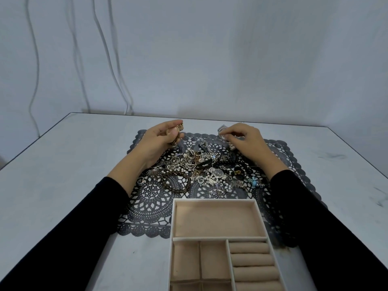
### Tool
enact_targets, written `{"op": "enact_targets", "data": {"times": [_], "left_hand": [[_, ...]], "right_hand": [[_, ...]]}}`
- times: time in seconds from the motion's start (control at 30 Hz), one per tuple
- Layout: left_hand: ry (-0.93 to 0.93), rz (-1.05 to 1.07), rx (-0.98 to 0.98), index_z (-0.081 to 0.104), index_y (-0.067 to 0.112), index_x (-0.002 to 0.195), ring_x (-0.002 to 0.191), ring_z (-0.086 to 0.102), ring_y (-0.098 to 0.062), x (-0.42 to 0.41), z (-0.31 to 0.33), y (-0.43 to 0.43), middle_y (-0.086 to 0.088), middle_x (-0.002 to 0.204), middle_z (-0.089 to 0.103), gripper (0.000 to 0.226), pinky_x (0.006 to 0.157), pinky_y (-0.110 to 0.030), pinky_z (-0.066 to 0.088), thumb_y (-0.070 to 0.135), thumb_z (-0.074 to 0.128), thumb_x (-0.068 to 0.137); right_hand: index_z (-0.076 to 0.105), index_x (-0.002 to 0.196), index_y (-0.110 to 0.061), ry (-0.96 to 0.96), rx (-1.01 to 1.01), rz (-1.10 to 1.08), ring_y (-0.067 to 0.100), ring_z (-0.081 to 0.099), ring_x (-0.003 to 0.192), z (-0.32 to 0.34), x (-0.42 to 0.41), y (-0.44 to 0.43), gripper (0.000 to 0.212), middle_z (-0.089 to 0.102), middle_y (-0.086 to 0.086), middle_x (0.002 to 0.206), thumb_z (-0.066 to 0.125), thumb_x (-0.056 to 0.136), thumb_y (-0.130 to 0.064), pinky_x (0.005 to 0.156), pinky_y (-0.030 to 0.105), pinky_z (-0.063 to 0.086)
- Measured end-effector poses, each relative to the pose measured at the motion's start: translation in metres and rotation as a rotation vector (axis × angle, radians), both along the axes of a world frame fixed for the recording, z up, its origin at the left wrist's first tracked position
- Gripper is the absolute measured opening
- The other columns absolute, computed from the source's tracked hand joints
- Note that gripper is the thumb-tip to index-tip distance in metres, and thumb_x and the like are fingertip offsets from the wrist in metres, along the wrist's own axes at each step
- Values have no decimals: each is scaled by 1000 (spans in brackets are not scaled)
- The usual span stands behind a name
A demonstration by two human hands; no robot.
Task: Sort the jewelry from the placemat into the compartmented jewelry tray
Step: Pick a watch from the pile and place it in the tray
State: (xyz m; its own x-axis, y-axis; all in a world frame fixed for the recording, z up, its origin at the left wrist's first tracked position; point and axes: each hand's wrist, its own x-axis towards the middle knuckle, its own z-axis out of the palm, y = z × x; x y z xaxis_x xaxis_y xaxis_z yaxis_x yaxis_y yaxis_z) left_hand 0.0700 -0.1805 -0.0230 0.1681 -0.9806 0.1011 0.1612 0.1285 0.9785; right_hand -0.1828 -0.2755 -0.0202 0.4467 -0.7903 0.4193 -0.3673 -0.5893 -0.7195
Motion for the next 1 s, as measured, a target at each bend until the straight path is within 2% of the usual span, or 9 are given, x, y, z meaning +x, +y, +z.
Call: {"op": "enact_targets", "data": {"times": [0.13, 0.27, 0.37, 0.47, 0.63, 0.7, 0.77, 0.87, 1.0], "left_hand": [[13, 26, -23, 63, 13, 124, 104, 64, -24, 1, 1, 3, 0, 109, 70, 36, 86, -35, 48, 0, 61, 90], [11, 71, -50, 66, 17, 121, 102, 66, -23, -1, 8, 11, 2, 112, 71, 40, 88, -40, 46, -2, 66, 86], [-24, 103, -67, 69, 22, 115, 103, 63, -23, -5, 13, 20, 4, 113, 71, 37, 82, -31, 50, 0, 69, 85], [-46, 118, -86, 69, 21, 116, 107, 64, -20, -9, 15, 29, 2, 117, 70, 37, 71, -20, 53, 1, 69, 85], [-88, 113, -101, 69, 22, 113, 105, 67, -19, -15, 18, 48, -2, 118, 70, 36, 79, -28, 57, 0, 70, 85], [-94, 107, -105, 70, 24, 111, 107, 67, -22, -17, 19, 57, -1, 118, 70, 36, 86, -35, 57, 1, 71, 84], [-96, 111, -116, 70, 25, 110, 110, 66, -25, -18, 18, 66, -2, 118, 70, 36, 92, -39, 54, 1, 72, 84], [-95, 117, -116, 70, 25, 111, 110, 65, -23, -19, 17, 79, 0, 117, 71, 36, 97, -38, 52, 2, 72, 83], [-109, 120, -104, 70, 25, 113, 112, 64, -24, -22, 17, 96, -2, 122, 68, 37, 98, -37, 51, 5, 74, 82]], "right_hand": [[74, 94, -26, -103, 63, -27, 7, 65, 93, 4, 0, 5, 12, 71, -12, 100, 69, 87, -18, 86, 23, 51], [75, 97, -19, -245, 164, -13, 12, 68, 89, 12, 1, 15, 13, 73, -9, 100, 72, 85, -16, 79, 21, 53], [75, 99, -15, -304, 218, -12, 18, 67, 85, 18, 2, 26, 15, 74, -5, 98, 74, 83, -16, 74, 23, 55], [75, 100, -10, -370, 263, -2, 17, 65, 83, 24, 1, 41, 19, 74, -1, 98, 75, 82, -14, 78, 30, 54], [76, 98, -16, -433, 303, 3, 15, 69, 86, 33, -4, 63, 19, 75, -1, 98, 77, 79, -19, 83, 30, 56], [76, 98, -15, -453, 334, 5, 20, 69, 87, 34, -7, 69, 20, 74, -1, 100, 77, 78, -16, 87, 38, 55], [76, 98, -15, -478, 366, 12, 29, 65, 85, 33, -10, 75, 20, 74, 3, 100, 78, 78, -15, 83, 48, 49], [76, 96, -17, -493, 380, 8, 31, 59, 83, 33, -14, 86, 20, 74, 4, 98, 79, 76, -17, 78, 45, 38], [76, 96, -13, -503, 368, 11, 24, 63, 83, 36, -20, 104, 19, 74, 3, 98, 78, 77, -13, 77, 43, 42]]}}
